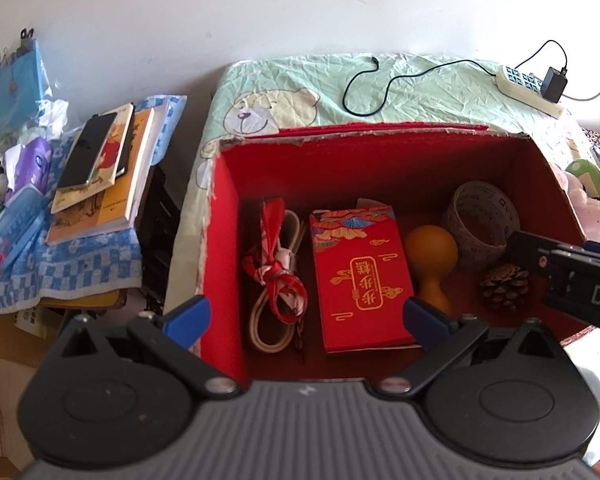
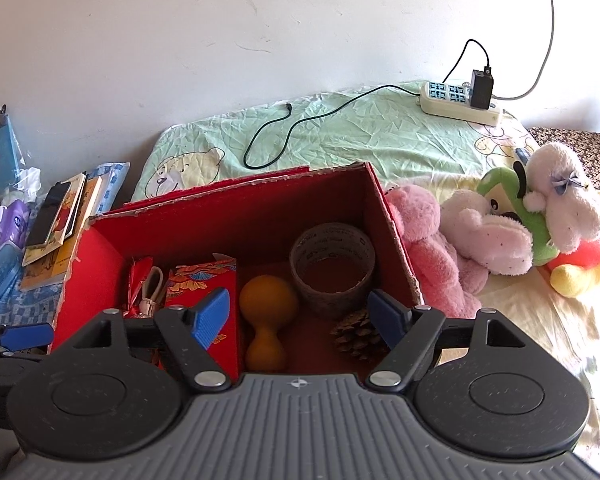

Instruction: Organize objects

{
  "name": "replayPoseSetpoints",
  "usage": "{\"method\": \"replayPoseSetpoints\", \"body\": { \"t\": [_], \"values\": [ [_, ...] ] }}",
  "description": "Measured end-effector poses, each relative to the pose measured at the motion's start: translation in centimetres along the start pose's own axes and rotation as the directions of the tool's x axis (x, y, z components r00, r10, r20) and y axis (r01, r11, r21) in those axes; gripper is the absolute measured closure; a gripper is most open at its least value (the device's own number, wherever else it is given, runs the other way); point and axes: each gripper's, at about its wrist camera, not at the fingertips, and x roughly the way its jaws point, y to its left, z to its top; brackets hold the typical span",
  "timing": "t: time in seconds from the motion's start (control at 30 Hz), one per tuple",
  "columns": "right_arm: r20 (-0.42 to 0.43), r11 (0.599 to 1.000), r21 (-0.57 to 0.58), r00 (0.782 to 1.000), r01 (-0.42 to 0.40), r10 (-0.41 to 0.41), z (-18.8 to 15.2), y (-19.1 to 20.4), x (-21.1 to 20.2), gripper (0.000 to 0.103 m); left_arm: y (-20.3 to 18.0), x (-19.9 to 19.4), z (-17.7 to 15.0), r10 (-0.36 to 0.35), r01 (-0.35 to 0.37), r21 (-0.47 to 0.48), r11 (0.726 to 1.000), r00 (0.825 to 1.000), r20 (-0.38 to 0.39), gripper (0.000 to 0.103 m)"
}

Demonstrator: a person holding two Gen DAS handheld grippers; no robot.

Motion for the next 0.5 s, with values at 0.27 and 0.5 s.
{"method": "replayPoseSetpoints", "body": {
  "t": [0.27,0.5],
  "values": [
    [0.023,1.000,0.010,1.000,0.006,-0.006,0.08,-0.02,-0.39,0.024,-0.37,-0.42,0.15,0.019,-0.019,0.033,0.999,1.000,0.013,0.001],
    [0.016,1.000,0.007,1.000,-0.010,0.010,0.34,-0.04,0.09,0.024,-0.38,0.03,0.71,0.027,-0.028,0.033,0.999,0.999,0.017,0.001]
  ]
}}
